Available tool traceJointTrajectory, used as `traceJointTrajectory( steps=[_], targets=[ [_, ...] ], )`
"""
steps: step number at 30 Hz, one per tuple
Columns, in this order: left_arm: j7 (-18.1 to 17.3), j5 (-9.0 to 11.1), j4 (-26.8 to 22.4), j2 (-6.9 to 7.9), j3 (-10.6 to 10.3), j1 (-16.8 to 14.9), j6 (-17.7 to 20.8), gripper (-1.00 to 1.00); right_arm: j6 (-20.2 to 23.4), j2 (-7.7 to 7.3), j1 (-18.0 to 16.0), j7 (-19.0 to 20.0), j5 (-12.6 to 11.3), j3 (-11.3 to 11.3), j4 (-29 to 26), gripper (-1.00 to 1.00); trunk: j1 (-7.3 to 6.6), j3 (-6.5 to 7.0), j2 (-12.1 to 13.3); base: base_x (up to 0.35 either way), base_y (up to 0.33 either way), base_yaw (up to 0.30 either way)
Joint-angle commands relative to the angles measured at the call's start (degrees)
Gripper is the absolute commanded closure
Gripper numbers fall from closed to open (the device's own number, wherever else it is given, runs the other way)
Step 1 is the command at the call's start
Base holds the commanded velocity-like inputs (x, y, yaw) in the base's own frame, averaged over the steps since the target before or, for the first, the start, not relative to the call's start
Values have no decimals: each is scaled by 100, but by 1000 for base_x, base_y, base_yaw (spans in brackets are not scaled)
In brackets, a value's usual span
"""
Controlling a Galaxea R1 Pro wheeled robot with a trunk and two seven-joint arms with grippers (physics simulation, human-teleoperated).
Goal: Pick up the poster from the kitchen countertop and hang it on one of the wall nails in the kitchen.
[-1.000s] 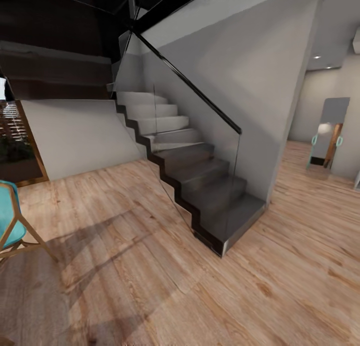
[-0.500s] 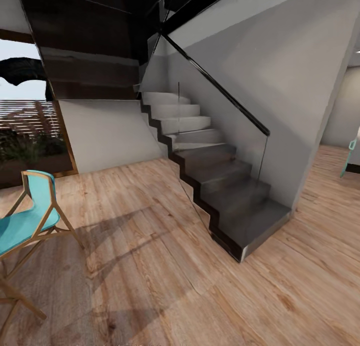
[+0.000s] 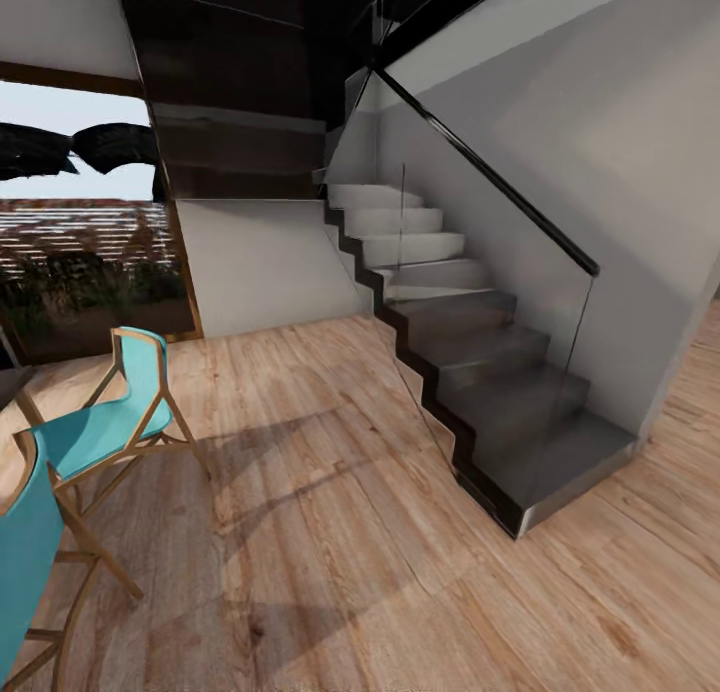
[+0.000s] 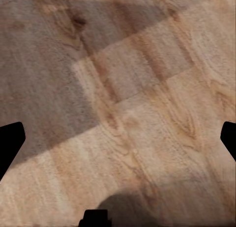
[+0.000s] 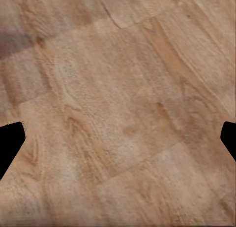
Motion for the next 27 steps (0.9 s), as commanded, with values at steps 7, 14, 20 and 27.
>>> traceJointTrajectory(
  steps=[7, 14, 20, 27],
  targets=[
    [-3, -1, -6, 0, 6, 1, -10, -100, -15, -1, -3, 0, 3, 7, 3, -100, -2, -7, -3, -272, 0, 57],
    [-3, -1, -6, -1, 6, 1, -12, -100, -20, -1, -3, -2, 3, 8, 2, -100, -2, -8, -3, -330, 0, 208],
    [-3, -1, -6, -1, 6, 1, -11, -100, -20, -1, -4, -8, 17, 10, 2, -100, -2, -8, -3, -120, 0, 282],
    [-3, -1, -6, 0, 6, 1, -12, -100, -20, -1, -2, -9, 35, 10, 2, -100, -2, -8, -3, -32, 16, 288]
  ],
)
